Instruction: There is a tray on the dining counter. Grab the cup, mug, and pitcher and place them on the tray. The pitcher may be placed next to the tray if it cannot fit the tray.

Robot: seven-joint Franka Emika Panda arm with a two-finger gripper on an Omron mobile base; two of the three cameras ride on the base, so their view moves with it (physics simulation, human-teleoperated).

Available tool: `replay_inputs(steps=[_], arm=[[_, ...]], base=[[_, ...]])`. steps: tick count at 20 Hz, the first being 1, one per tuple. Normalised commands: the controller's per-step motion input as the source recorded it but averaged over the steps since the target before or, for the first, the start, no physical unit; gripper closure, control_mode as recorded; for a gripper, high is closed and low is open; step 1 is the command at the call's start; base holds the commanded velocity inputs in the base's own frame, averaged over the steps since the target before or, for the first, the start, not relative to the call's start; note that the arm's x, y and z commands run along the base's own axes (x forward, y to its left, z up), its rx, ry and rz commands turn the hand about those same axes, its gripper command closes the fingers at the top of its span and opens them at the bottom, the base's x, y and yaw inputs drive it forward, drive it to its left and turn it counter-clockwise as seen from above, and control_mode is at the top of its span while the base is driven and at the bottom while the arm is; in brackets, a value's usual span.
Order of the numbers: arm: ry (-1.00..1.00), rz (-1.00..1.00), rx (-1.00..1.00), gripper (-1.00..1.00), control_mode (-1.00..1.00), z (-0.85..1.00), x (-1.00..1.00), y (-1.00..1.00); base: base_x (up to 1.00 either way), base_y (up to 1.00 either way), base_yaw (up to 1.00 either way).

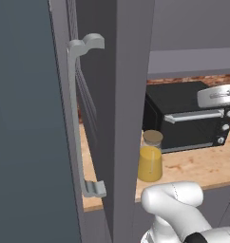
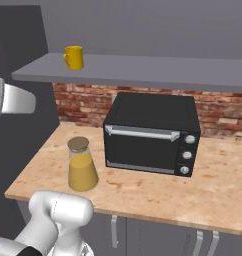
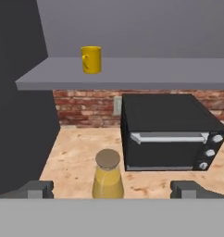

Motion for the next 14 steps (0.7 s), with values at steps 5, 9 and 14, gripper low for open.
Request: replay_inputs(steps=[5, 9, 14], arm=[[0.0, 0.0, 0.0, -1.0, -1.0, 0.0, 0.39, 0.09], [0.0, 0.0, 0.0, -1.0, -1.0, 0.0, 0.37, 0.09], [0.0, 0.0, 0.0, -1.0, -1.0, 0.0, 0.41, 0.12]], base=[[0.0, 0.0, 0.0], [0.0, 0.0, 0.0], [0.0, 0.0, 0.0]])
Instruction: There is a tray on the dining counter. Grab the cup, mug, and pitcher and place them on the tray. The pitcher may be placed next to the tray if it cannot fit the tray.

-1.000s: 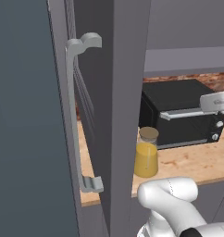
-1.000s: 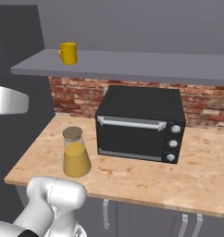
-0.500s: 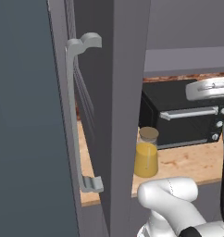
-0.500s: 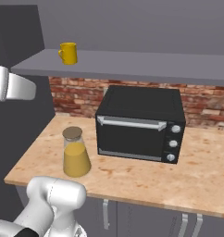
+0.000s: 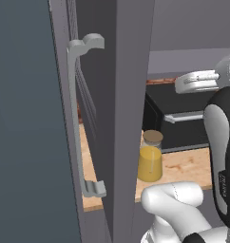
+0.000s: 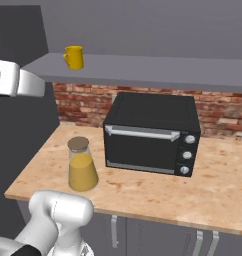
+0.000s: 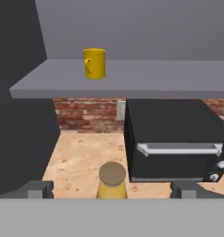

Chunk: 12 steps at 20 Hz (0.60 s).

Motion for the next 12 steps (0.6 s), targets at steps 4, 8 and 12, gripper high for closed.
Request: replay_inputs(steps=[4, 8, 12], arm=[[0.0, 0.0, 0.0, -1.0, -1.0, 0.0, 0.46, 0.12], [0.0, 0.0, 0.0, -1.0, -1.0, 0.0, 0.53, 0.11], [0.0, 0.01, 0.0, -1.0, -1.0, 0.0, 0.61, 0.05]], base=[[0.0, 0.0, 0.0], [0.0, 0.0, 0.0], [0.0, 0.0, 0.0]])
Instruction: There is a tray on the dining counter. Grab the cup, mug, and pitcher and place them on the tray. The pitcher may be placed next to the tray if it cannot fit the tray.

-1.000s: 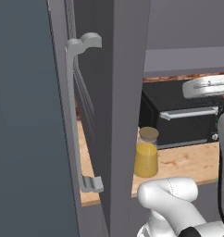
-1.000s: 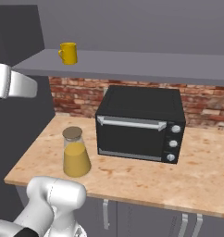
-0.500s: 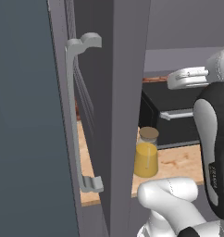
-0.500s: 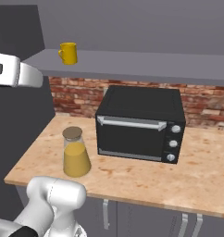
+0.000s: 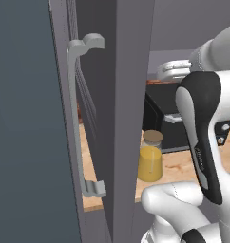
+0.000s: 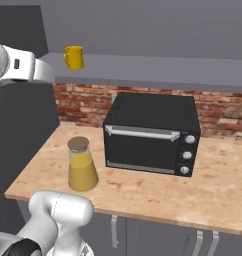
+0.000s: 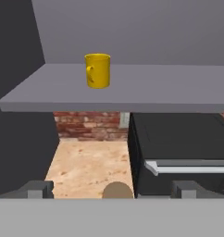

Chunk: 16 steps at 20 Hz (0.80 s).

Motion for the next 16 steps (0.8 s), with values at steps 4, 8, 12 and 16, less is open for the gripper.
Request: replay_inputs(steps=[4, 8, 12, 16], arm=[[0.0, 0.0, 0.0, -1.0, -1.0, 0.0, 0.62, 0.04], [0.0, 0.0, 0.0, -1.0, -1.0, 0.0, 0.55, 0.09], [0.0, 0.0, 0.0, -1.0, -1.0, 0.0, 0.44, 0.13], [0.0, 0.0, 0.0, -1.0, -1.0, 0.0, 0.27, 0.13]], base=[[0.0, 0.0, 0.0], [0.0, 0.0, 0.0], [0.0, 0.0, 0.0], [0.0, 0.0, 0.0]])
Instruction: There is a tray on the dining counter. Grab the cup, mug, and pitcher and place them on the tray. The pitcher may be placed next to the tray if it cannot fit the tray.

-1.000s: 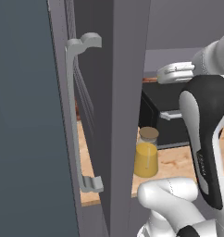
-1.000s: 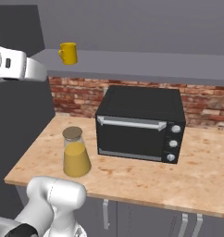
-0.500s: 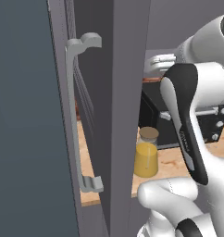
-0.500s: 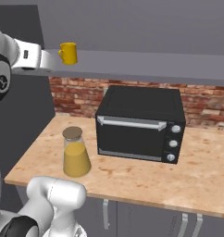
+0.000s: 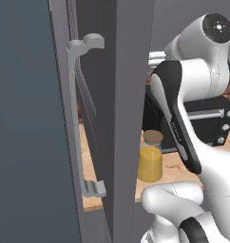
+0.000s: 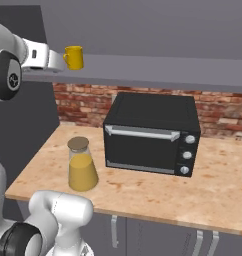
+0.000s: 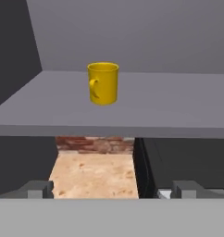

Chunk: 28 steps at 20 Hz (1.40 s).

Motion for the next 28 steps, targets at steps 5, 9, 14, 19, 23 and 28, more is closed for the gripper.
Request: replay_inputs(steps=[5, 9, 14, 19, 23, 28], arm=[[0.0, 0.0, 0.0, -1.0, -1.0, 0.0, 0.22, 0.13], [0.0, 0.0, 0.0, -1.0, -1.0, 0.0, 0.29, 0.15], [0.0, 0.02, 0.0, -1.0, -1.0, -0.03, 0.35, 0.1], [0.0, 0.03, 0.0, -1.0, -1.0, -0.18, 0.36, 0.05], [0.0, 0.03, 0.0, -1.0, -1.0, -0.17, 0.4, 0.02], [0.0, 0.01, 0.0, -1.0, -1.0, -0.1, 0.39, 0.0]], base=[[0.0, 0.0, 0.0], [0.0, 0.0, 0.0], [0.0, 0.0, 0.0], [0.0, 0.0, 0.0], [0.0, 0.0, 0.0], [0.0, 0.0, 0.0]])
